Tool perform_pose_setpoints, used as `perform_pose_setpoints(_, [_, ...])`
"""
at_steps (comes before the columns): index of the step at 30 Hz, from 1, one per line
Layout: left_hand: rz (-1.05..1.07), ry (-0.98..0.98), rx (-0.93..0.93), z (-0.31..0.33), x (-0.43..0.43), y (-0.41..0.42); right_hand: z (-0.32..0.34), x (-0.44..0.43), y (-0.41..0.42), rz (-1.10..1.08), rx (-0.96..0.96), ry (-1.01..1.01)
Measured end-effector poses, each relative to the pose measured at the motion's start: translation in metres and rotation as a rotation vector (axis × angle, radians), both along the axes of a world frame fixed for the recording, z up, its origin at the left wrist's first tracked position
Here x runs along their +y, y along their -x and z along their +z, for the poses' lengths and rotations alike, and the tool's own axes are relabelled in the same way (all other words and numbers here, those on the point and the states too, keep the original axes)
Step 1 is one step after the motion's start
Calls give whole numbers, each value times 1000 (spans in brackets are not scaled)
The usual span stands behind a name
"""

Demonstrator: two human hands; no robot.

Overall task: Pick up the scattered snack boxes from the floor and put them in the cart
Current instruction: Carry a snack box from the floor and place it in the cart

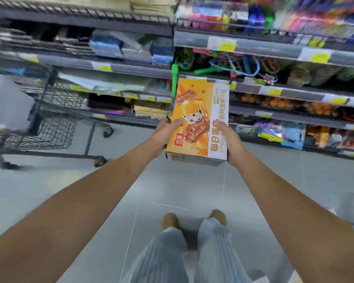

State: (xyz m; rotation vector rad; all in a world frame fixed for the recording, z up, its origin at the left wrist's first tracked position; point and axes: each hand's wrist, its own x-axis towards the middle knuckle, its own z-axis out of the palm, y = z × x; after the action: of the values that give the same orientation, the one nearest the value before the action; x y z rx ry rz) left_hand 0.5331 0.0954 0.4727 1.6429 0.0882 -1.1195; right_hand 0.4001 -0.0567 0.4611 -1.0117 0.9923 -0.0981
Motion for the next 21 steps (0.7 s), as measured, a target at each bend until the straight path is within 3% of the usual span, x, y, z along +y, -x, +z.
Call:
perform_pose_setpoints(11, [407,131,-3,30,141,-124,33,100,-224,460,-68,73])
perform_pose_setpoints(21, [690,-24,-175,39,201,-242,33,163,-387,724,-115,-8])
